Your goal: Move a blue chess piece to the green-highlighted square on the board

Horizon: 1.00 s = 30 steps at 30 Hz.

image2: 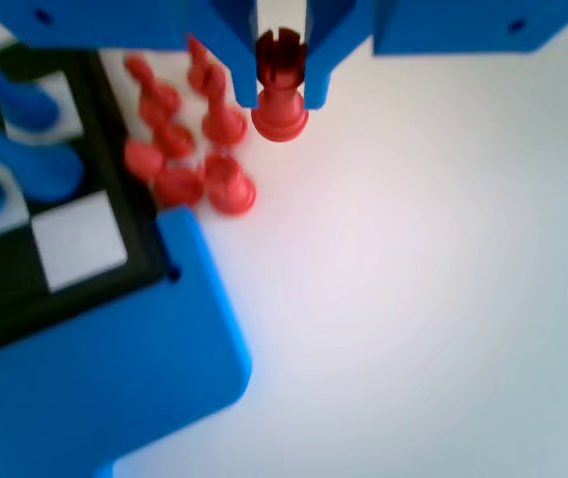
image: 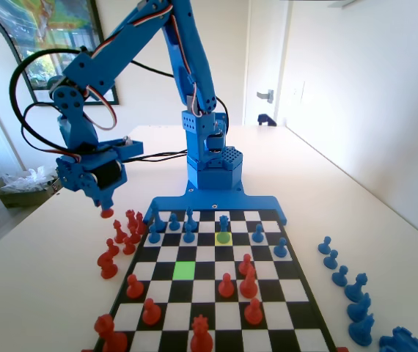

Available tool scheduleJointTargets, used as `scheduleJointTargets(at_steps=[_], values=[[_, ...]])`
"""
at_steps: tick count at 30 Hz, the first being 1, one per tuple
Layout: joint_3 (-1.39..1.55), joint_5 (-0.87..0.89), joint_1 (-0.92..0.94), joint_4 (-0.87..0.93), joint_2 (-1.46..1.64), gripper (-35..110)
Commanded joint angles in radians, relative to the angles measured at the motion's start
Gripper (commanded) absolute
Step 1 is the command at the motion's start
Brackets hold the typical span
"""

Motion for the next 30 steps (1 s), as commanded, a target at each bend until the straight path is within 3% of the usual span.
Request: scheduleJointTargets(at_steps=[1, 18, 30], values=[[0.018, -0.008, -0.002, -0.038, 0.017, 1], [0.06, -0.046, 0.026, -0.144, -0.029, 1], [0.101, -0.055, 0.026, -0.227, -0.031, 10]])
